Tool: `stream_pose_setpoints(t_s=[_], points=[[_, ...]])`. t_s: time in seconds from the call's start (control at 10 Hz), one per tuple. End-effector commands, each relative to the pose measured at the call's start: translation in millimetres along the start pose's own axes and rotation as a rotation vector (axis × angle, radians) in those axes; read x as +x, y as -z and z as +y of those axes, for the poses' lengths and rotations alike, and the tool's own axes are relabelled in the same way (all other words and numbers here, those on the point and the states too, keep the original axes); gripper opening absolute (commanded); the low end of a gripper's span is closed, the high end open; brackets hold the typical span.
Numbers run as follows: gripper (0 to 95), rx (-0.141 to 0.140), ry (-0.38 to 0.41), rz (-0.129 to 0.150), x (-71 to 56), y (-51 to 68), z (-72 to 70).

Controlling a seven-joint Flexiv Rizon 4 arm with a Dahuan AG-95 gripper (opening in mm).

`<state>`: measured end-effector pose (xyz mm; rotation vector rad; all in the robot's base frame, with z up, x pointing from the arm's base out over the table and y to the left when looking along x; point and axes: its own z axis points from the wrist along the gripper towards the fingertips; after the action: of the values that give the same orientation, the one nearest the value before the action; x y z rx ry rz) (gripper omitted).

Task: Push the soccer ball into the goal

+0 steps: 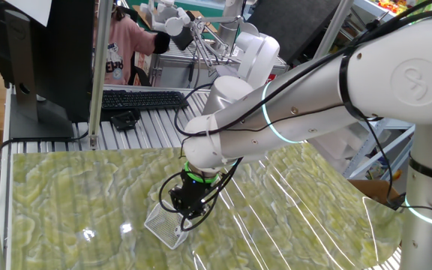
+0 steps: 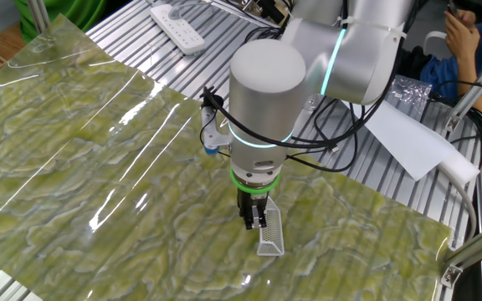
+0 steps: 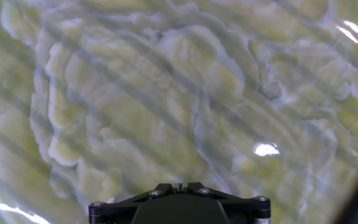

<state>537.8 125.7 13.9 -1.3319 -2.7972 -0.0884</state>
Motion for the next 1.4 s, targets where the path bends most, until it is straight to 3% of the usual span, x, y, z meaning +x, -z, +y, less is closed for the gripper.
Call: stream_pose_setpoints(t_s=[0.1,0.3,0.5,0.8,1.0,1.4], points=[[0.0,0.002,0.001,-0.001,0.3,0.4,-0.3],[0.0,0.011,0.019,-0.012,-0.9,3.1,-1.9],[0.0,0.01,0.064,-0.009,-9.3,18.3,-7.7],[0.0,0.017,0.134,-0.016,-18.5,26.2,-9.4],[0.0,0.039,0.262,-0.032,-21.2,31.1,-14.3],[0.0,0.073,0.535,-0.015,-43.0,44.8,-35.3]])
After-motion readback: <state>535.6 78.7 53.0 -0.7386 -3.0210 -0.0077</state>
